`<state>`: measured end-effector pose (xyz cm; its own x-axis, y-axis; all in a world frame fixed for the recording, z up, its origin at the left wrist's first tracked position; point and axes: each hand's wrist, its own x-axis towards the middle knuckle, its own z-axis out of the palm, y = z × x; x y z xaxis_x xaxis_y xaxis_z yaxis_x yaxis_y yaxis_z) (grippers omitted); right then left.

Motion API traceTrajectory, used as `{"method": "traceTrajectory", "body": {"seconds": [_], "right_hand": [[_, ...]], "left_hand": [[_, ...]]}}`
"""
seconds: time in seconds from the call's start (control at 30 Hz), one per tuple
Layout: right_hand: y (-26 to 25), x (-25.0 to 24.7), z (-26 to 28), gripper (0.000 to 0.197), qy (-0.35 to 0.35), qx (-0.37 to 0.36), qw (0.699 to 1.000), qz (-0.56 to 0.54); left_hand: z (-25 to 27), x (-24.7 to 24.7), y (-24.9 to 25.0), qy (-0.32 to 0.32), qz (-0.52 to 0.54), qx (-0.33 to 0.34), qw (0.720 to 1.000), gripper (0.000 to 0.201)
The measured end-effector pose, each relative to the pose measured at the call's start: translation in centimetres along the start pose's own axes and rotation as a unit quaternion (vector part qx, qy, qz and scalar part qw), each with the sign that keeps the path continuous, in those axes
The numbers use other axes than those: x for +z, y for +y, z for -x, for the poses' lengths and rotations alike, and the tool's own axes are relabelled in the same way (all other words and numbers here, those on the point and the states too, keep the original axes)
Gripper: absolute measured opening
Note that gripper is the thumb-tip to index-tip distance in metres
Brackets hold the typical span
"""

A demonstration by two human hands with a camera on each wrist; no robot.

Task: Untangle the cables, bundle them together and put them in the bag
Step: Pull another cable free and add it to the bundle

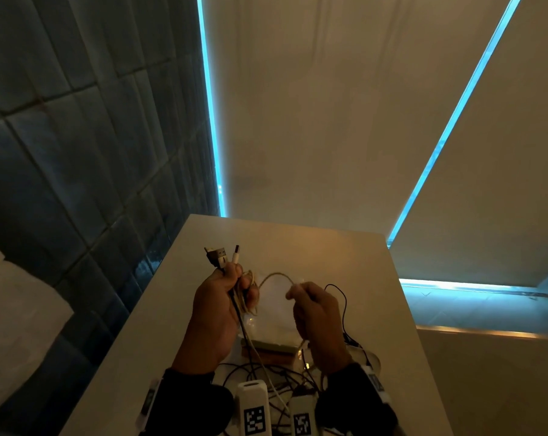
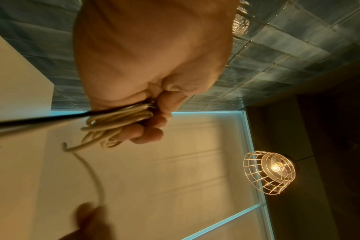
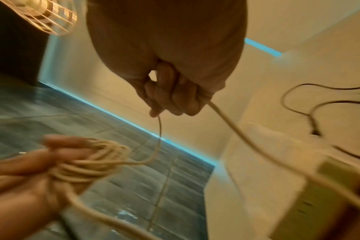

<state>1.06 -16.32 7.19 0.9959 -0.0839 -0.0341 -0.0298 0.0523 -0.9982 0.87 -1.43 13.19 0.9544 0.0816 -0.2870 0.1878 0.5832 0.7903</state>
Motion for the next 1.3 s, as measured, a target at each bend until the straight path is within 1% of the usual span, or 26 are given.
{"method": "traceTrajectory", "body": {"seconds": [0.1,0.2,0.27,0.33,0.4,0.5,0.6,0.7,0.83,0.93,1.1,1.17,1.23,1.3], "right_hand": [[-3.1,1.1,1.0,0.026,-0.055,-0.073,0.996,0.018],[-4.6,1.8,2.0,0.024,-0.123,-0.096,0.987,0.032],[-4.7,2.1,2.4,0.022,-0.16,-0.092,0.982,0.047],[-4.3,2.3,2.6,0.022,-0.18,-0.08,0.978,0.07],[-3.8,2.3,2.8,0.024,-0.194,-0.062,0.976,0.077],[-3.3,2.1,3.0,0.025,-0.215,-0.009,0.975,0.059],[-2.6,1.6,3.0,0.024,-0.217,0.027,0.975,0.046],[-1.1,1.2,2.7,0.024,-0.215,0.065,0.974,0.031],[2.3,0.6,2.1,0.022,-0.193,0.112,0.974,0.033],[3.9,0.3,1.9,0.026,-0.178,0.117,0.976,0.035],[4.7,0.2,1.7,0.026,-0.177,0.106,0.978,0.037],[5.6,0.0,1.4,0.027,-0.165,0.106,0.98,0.04],[6.7,-0.2,1.2,0.027,-0.148,0.097,0.982,0.061],[8.0,-0.6,1.1,0.029,-0.127,0.088,0.982,0.105]], "left_hand": [[0.2,0.3,-0.2,0.021,-0.041,0.005,0.999,0.03],[0.5,0.6,-0.1,0.038,-0.055,0.015,0.998,0.03],[0.6,0.5,0.0,0.024,-0.032,0.014,0.999,0.033],[0.8,0.4,0.2,-0.013,-0.007,0.001,1.0,0.037],[0.8,0.3,0.3,-0.046,0.018,-0.004,0.999,0.037],[0.7,0.1,0.5,-0.049,0.067,0.006,0.997,0.033],[0.8,0.2,0.5,-0.046,0.121,0.022,0.991,0.028],[1.0,0.1,0.6,-0.049,0.119,0.037,0.991,0.028],[0.9,-0.1,0.7,-0.056,0.113,0.047,0.991,0.029],[0.8,-0.5,0.4,-0.058,0.089,0.045,0.993,0.029],[0.7,-0.5,0.2,-0.065,0.072,0.035,0.995,0.028],[0.7,-0.4,0.4,-0.07,0.071,0.037,0.994,0.028],[0.7,-0.3,0.6,-0.078,0.077,0.039,0.993,0.028],[0.7,-0.4,0.8,-0.083,0.08,0.04,0.993,0.028]]}}
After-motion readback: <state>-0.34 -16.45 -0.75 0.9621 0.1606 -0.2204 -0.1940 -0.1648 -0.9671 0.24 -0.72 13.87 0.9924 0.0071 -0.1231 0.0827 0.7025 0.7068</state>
